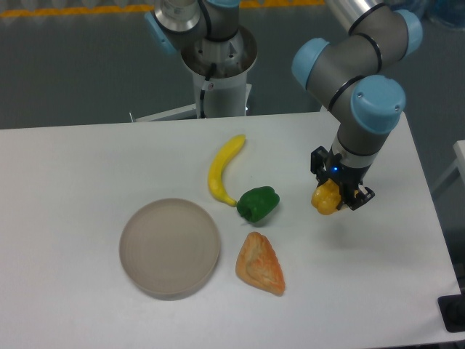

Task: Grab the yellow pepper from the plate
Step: 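Lift the yellow pepper off the plate and carry it away from the plate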

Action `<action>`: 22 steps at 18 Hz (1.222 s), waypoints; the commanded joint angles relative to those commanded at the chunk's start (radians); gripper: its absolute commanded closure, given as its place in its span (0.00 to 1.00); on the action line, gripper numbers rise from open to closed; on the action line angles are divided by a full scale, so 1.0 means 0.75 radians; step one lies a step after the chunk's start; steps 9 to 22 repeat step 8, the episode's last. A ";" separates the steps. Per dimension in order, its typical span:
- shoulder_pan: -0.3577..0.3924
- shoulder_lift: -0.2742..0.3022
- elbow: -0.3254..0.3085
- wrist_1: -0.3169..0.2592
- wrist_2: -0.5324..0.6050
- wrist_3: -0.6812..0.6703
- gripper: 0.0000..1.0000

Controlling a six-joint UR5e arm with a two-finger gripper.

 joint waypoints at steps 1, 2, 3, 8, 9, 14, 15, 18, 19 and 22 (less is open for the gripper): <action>0.000 0.000 0.000 0.002 0.000 0.010 0.83; -0.002 0.000 0.000 0.002 0.000 0.022 0.83; -0.002 -0.002 0.000 0.004 0.000 0.025 0.83; -0.004 -0.002 -0.002 0.006 0.004 0.023 0.83; -0.004 -0.002 -0.002 0.006 0.004 0.023 0.83; -0.004 -0.002 -0.002 0.006 0.004 0.023 0.83; -0.004 -0.002 -0.002 0.006 0.004 0.023 0.83; -0.004 -0.002 -0.002 0.006 0.004 0.023 0.83; -0.004 -0.002 -0.002 0.006 0.004 0.023 0.83; -0.004 -0.002 -0.002 0.006 0.004 0.023 0.83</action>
